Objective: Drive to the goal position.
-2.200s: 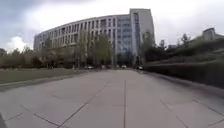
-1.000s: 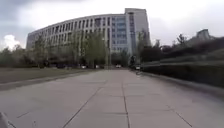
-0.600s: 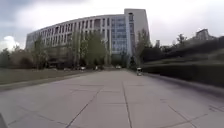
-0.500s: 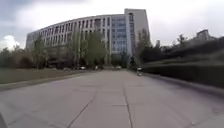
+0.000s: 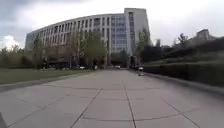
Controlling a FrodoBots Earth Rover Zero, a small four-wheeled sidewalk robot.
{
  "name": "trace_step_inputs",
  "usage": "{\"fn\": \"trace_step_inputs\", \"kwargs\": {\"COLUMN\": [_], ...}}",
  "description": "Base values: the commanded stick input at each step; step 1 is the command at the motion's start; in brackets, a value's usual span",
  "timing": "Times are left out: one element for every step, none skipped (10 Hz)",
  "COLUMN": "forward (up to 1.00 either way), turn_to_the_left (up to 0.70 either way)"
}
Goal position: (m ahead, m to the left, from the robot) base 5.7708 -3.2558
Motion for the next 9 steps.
{"fn": "trace_step_inputs", "kwargs": {"forward": [1.00, 1.00, 1.00, 1.00, 1.00, 1.00, 1.00, 1.00, 1.00], "turn_to_the_left": [0.00, 0.00, 0.00, 0.00, 0.00, 0.00, 0.00, 0.00, 0.00]}}
